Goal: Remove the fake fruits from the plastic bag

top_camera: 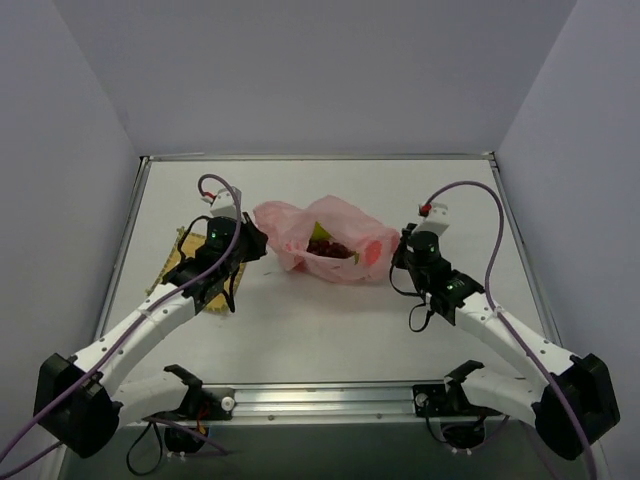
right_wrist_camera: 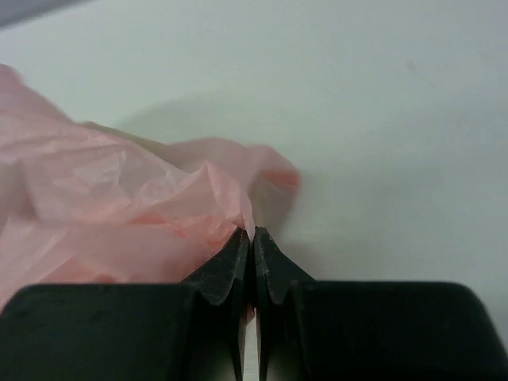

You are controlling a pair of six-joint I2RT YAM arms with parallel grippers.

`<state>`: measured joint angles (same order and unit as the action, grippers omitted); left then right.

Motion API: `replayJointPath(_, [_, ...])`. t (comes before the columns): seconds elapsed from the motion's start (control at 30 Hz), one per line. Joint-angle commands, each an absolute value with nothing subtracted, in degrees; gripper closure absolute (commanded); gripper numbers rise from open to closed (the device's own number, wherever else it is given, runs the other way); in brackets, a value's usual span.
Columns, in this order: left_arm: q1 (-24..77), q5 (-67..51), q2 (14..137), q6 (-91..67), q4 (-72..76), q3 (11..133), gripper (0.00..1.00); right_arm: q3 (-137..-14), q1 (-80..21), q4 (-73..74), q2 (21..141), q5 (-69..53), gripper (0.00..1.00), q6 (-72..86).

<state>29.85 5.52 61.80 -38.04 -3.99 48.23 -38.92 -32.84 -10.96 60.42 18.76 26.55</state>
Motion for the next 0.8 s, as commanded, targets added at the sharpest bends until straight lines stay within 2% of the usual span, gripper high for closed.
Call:
replayJointPath(0.0, [27.8,6.9,64.5,-37.9,-1.0,47.4,0.98,-32.6,-25.6,-17.7,60.1,16.3,1.0,31.5])
replayJointPath(0.1, [27.4,8.4,68.3,-37.4,2.2,46.8,0.98,-29.0,-21.7,-22.0,62.8,15.5,1.0,32.6])
replayJointPath(0.33, [28.3,10.7,77.7,-38.2,7.3,43.1,0.98,-26.4,-20.6,-30.1,74.5,15.4,1.0,35.8])
replayJointPath(0.47, [29.0,9.8,79.1,-38.8,12.7,40.0,0.98,-28.9,-21.0,-26.6,74.3,14.5,0.97,35.1])
replayJointPath(0.5, [29.6,9.7,78.6,-38.5,13.7,39.2,0.98,-28.9,-21.3,-26.0,72.4,14.7,0.93,34.7])
replayJointPath(0.53, [31.3,10.0,77.3,-38.2,14.1,38.5,0.98,-29.5,-21.5,-23.8,67.7,15.0,0.79,33.6])
replayJointPath(0.6, [32.8,10.6,75.9,-38.1,13.3,38.3,0.97,-31.3,-21.7,-20.0,63.0,15.3,0.59,32.4])
replayJointPath(0.63, [33.7,10.7,74.5,-38.3,13.0,38.1,0.98,-32.3,-21.8,-15.9,58.7,15.3,0.42,31.5])
replayJointPath(0.73, [34.9,10.5,72.3,-39.5,13.1,37.4,0.98,-36.8,-23.2,-8.8,52.0,13.9,0.23,30.4])
replayJointPath(0.77, [35.3,10.6,72.0,-39.5,12.9,37.4,0.98,-38.7,-23.9,-7.4,50.6,13.8,0.22,30.1])
